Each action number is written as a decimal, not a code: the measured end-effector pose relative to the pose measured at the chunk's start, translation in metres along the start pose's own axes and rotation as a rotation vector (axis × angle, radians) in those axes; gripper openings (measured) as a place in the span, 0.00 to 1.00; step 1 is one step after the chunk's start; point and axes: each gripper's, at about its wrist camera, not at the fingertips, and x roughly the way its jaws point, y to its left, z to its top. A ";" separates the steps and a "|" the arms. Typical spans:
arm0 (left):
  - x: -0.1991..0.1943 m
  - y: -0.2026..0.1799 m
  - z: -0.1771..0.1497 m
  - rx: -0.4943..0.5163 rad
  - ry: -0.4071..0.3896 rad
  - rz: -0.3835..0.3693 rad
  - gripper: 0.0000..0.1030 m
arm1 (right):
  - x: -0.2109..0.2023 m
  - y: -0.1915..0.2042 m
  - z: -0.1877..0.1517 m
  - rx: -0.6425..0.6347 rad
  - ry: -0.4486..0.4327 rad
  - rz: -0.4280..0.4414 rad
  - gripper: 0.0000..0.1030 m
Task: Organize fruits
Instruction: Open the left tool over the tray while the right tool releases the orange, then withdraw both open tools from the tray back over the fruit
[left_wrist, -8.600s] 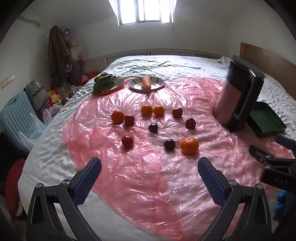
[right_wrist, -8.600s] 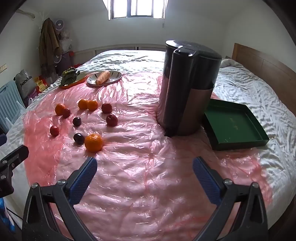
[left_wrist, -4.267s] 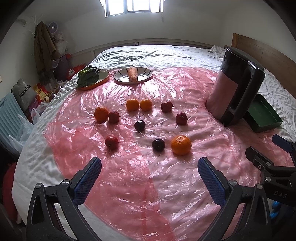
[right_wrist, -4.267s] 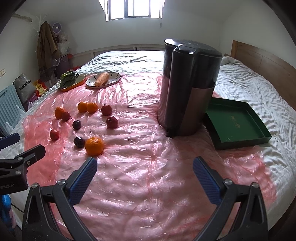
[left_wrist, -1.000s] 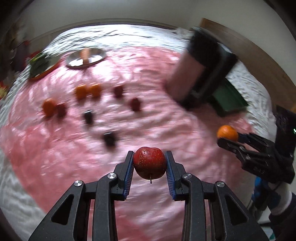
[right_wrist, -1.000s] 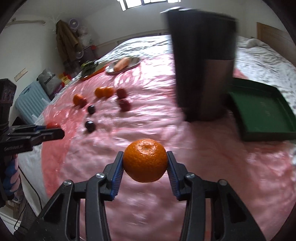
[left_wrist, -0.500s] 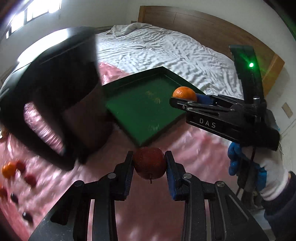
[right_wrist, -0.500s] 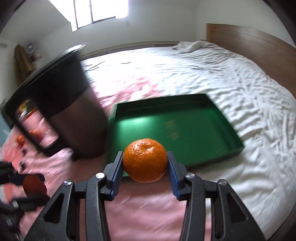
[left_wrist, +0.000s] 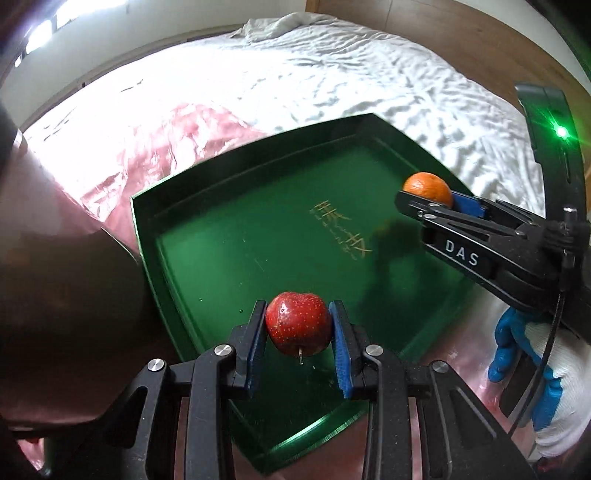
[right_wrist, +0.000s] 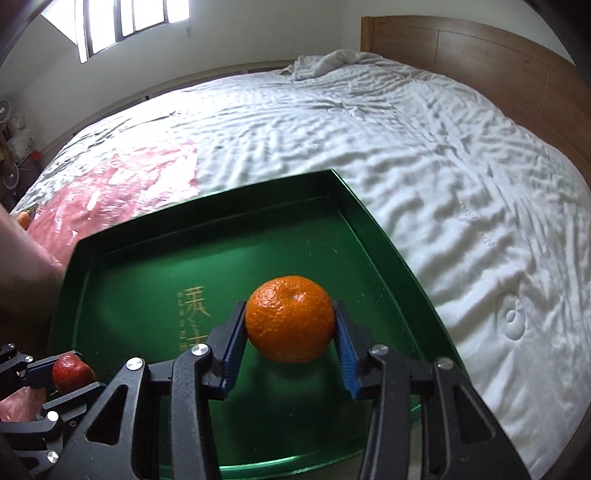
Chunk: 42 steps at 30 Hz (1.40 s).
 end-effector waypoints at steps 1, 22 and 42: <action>0.008 0.001 0.001 0.001 0.005 0.003 0.28 | 0.002 0.000 -0.002 -0.004 0.004 -0.002 0.51; -0.059 -0.025 -0.019 0.084 -0.112 -0.018 0.51 | -0.075 0.004 -0.012 -0.023 -0.074 -0.085 1.00; -0.184 0.045 -0.169 -0.052 -0.167 0.073 0.55 | -0.213 0.115 -0.146 -0.154 -0.051 0.028 1.00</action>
